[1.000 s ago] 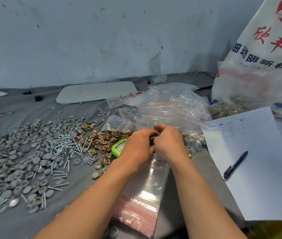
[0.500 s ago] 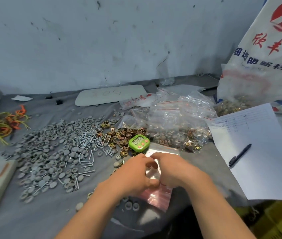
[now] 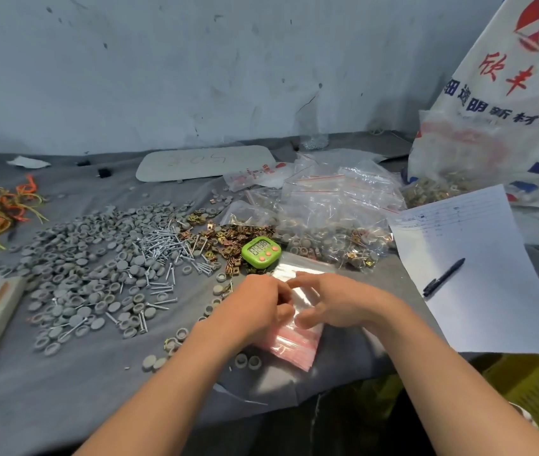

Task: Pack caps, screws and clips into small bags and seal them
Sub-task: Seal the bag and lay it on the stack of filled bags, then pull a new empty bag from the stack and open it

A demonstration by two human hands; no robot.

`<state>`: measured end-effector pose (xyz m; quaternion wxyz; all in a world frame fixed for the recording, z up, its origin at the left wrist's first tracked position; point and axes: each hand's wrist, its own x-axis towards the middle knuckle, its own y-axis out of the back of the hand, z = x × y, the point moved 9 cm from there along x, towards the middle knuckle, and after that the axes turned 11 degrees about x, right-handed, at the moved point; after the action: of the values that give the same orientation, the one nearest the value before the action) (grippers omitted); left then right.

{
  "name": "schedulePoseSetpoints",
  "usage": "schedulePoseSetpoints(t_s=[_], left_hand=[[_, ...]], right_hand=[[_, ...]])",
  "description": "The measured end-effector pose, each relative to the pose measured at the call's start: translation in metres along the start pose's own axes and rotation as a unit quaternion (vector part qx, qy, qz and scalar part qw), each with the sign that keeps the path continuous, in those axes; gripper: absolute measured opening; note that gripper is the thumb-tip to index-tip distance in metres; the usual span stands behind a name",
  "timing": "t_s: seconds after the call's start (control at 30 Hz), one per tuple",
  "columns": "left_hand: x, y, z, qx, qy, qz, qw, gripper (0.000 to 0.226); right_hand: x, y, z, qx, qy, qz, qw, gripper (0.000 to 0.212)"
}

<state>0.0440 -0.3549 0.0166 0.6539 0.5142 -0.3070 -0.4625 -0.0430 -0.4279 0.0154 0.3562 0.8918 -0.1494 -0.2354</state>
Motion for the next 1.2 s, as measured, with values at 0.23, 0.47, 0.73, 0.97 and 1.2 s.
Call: schedulePoseSetpoints(t_s=[0.23, 0.47, 0.73, 0.97, 1.2], left_hand=[[0.009, -0.002, -0.013, -0.103, 0.018, 0.016, 0.994, 0.024], [-0.007, 0.012, -0.023, -0.191, 0.05, 0.148, 0.969, 0.058], [-0.023, 0.006, -0.011, -0.132, 0.088, 0.17, 0.973, 0.102], [-0.033, 0.039, -0.027, -0.27, 0.126, 0.199, 0.934, 0.097], [-0.063, 0.093, -0.081, -0.453, 0.082, 0.143, 0.876, 0.006]], right_hand=[[-0.003, 0.003, 0.005, -0.018, 0.023, 0.056, 0.998, 0.007], [0.0, 0.03, 0.015, 0.064, -0.018, 0.188, 0.98, 0.022], [-0.012, 0.047, 0.02, 0.472, -0.013, 0.328, 0.818, 0.029], [-0.001, 0.021, -0.015, 0.693, 0.035, 0.172, 0.699, 0.042], [0.035, -0.014, -0.066, 0.687, 0.036, 0.073, 0.722, 0.038]])
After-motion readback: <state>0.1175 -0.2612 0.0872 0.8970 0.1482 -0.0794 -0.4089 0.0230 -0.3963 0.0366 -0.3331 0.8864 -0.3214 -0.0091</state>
